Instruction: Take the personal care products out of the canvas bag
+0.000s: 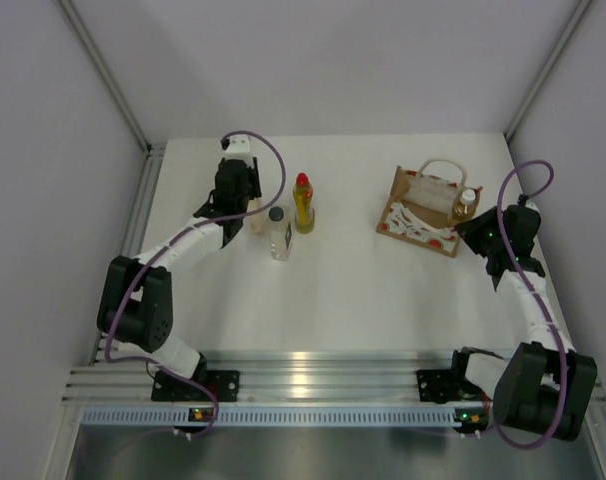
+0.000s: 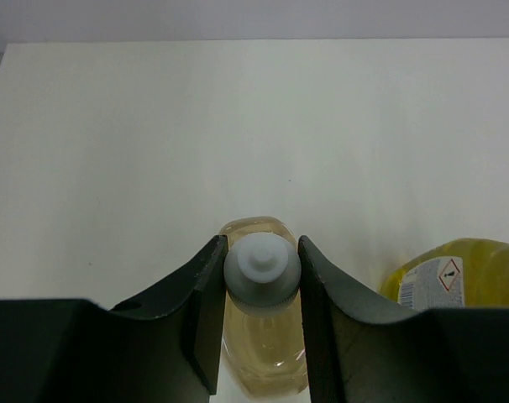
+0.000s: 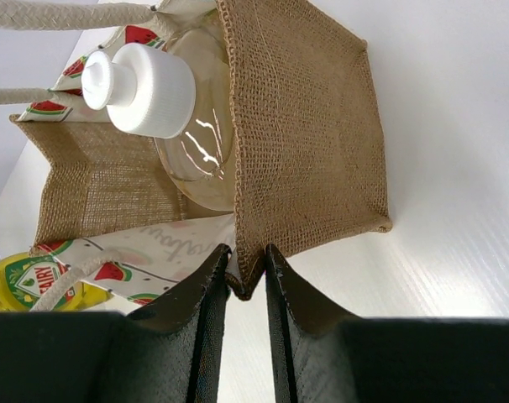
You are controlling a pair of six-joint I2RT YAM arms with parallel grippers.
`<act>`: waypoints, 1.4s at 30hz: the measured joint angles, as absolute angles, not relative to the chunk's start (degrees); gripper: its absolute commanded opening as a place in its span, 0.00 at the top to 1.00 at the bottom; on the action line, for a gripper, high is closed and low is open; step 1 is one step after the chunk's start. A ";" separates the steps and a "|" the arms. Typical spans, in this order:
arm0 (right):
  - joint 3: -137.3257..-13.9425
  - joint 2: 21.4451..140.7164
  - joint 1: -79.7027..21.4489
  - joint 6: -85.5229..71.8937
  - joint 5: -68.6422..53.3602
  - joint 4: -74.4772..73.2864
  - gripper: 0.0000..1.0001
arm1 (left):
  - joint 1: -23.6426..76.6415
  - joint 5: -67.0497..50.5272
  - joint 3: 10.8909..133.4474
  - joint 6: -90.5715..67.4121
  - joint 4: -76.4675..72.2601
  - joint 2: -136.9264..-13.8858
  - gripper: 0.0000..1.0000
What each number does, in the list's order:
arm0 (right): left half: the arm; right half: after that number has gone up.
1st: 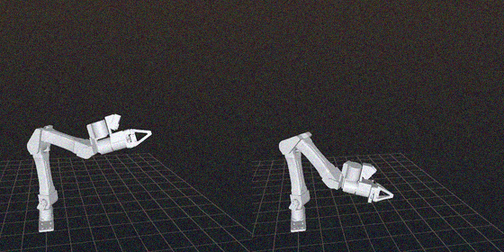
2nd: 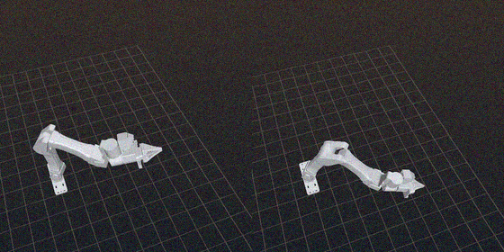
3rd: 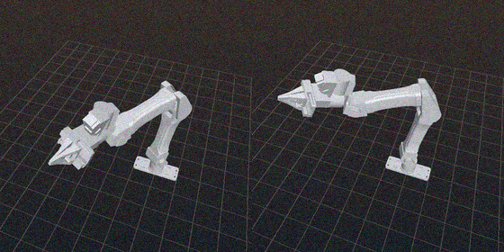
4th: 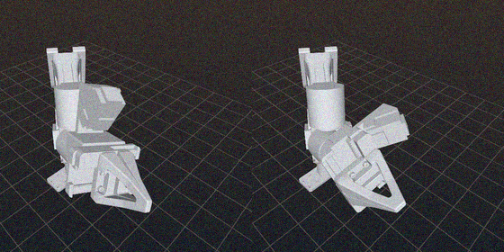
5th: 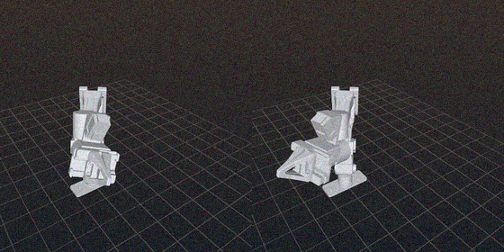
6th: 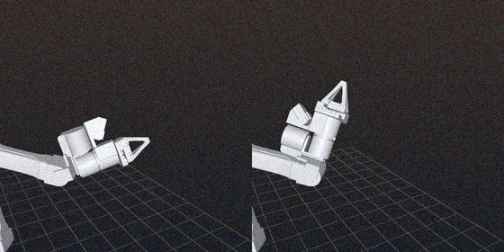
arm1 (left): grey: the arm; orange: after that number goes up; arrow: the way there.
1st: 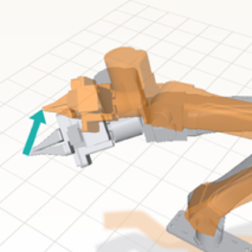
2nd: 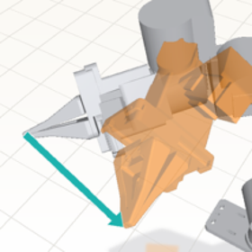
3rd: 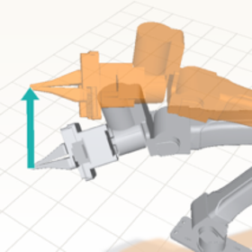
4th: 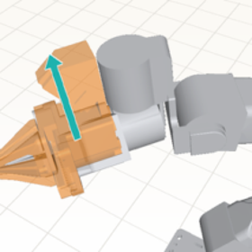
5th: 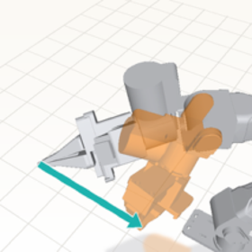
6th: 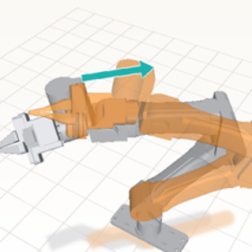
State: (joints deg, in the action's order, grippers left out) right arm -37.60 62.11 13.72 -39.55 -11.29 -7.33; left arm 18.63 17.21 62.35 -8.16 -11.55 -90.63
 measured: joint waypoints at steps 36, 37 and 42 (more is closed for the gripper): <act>-37.60 62.28 14.02 -38.41 -12.51 -7.29 0.78 | 24.97 21.56 57.98 -6.04 -29.98 -89.62 0.22; -37.60 62.28 14.02 -38.33 -12.51 -7.29 0.78 | 24.97 21.54 58.17 -6.15 -29.67 -89.62 0.20; -37.60 62.22 14.02 -38.04 -12.51 -7.29 0.78 | 24.97 20.51 62.22 -8.88 -25.06 -89.56 0.11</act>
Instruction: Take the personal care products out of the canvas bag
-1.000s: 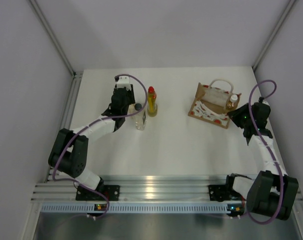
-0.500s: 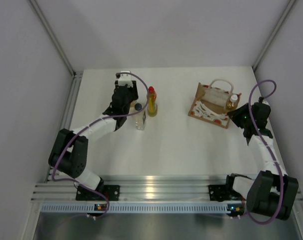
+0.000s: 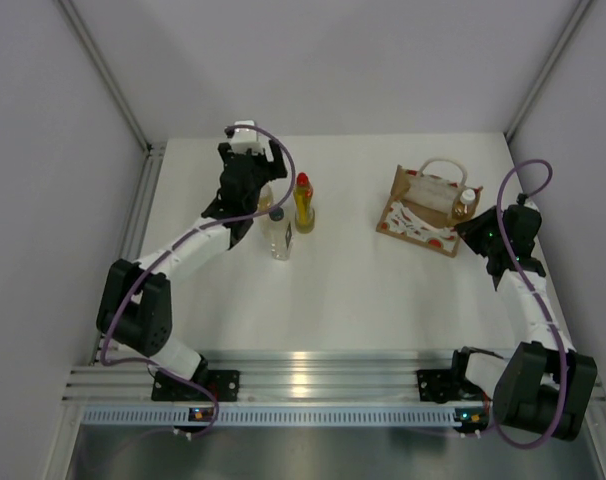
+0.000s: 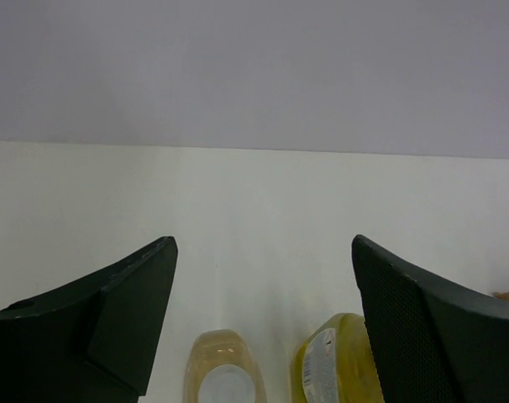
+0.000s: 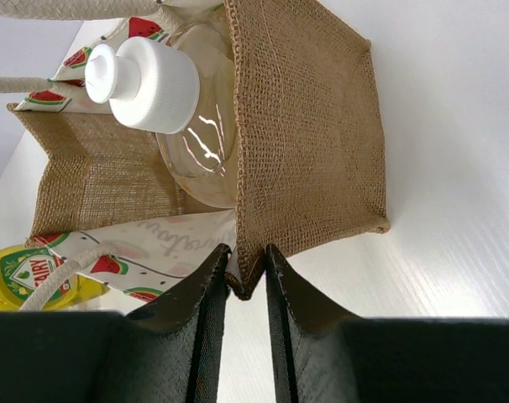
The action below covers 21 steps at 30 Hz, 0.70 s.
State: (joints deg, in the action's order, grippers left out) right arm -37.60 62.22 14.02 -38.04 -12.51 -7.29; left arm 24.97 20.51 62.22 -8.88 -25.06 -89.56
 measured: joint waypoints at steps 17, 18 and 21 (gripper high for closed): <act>-35.07 59.11 14.04 -40.40 -11.55 -6.55 0.76 | 45.28 -3.38 88.66 -17.15 -18.55 -98.56 0.04; -34.76 58.76 14.04 -40.66 -11.33 -6.42 0.76 | 46.09 -4.89 91.18 -17.37 -18.24 -101.47 0.04; -33.80 57.56 14.04 -41.32 -10.61 -5.98 0.75 | 47.59 -8.23 97.84 -18.00 -17.74 -109.62 0.06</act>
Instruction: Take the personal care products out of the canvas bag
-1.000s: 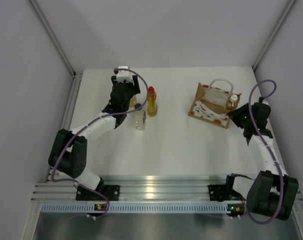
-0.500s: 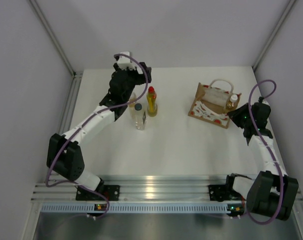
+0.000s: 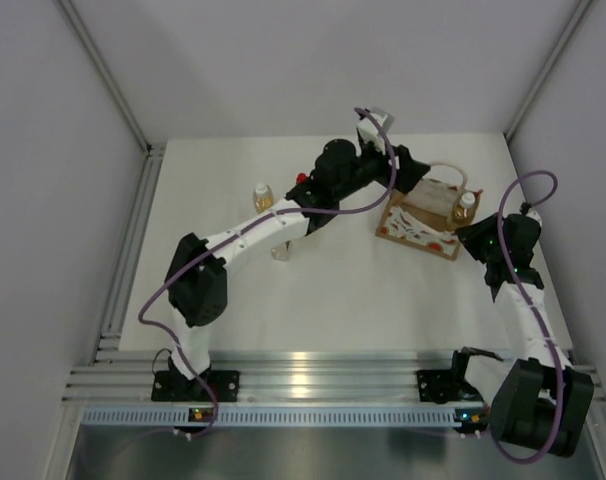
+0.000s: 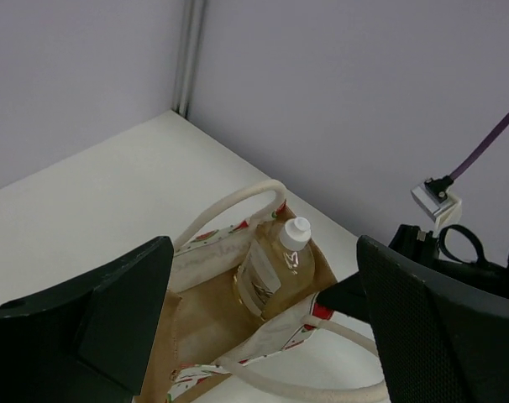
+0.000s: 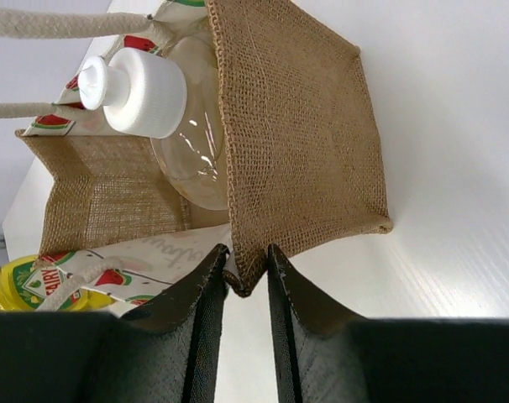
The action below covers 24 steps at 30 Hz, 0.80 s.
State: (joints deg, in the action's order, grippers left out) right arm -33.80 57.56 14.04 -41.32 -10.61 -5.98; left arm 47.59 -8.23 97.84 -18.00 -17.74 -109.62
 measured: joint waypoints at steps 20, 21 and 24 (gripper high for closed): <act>-33.63 57.34 14.02 -46.04 -9.10 -6.00 0.75 | 56.71 -7.75 120.51 -11.97 -14.26 -134.13 0.20; -33.63 57.32 14.02 -46.17 -9.06 -6.00 0.75 | 56.77 -6.98 120.99 -11.62 -14.57 -134.96 0.20; -33.50 56.97 14.02 -46.30 -8.88 -6.00 0.75 | 57.06 -4.58 123.55 -10.57 -15.22 -138.30 0.21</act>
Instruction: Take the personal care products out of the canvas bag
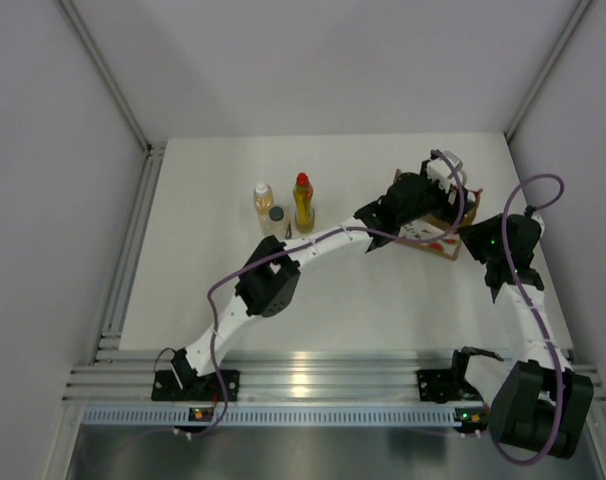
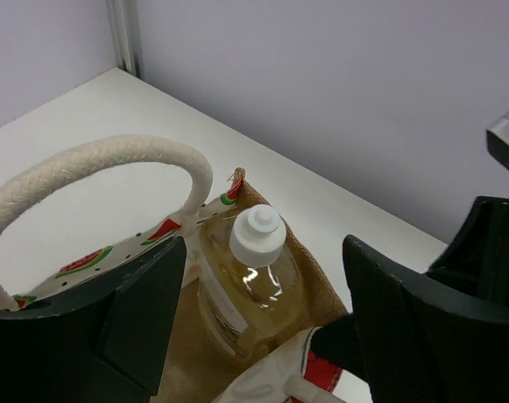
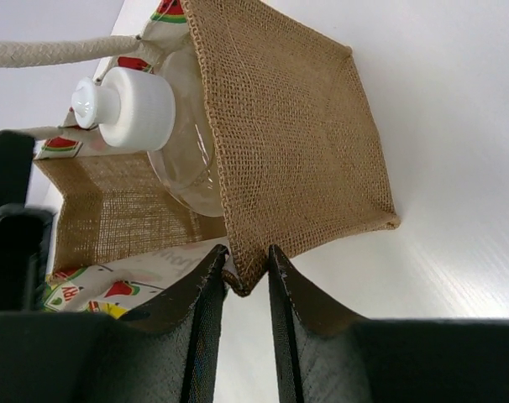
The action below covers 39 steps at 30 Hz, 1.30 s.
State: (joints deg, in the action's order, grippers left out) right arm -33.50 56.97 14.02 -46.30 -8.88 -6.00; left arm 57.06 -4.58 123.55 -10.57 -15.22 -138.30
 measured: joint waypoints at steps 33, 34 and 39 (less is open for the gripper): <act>-33.30 56.58 14.04 -43.92 -10.39 -5.98 0.75 | 58.02 1.37 138.02 -7.46 -21.45 -154.26 0.77; -33.30 56.62 14.04 -43.81 -10.44 -5.98 0.75 | 58.06 1.39 138.02 -7.53 -21.45 -154.26 0.81; -33.30 56.75 14.04 -43.51 -10.70 -5.91 0.75 | 58.17 1.56 138.02 -7.60 -21.47 -154.26 1.00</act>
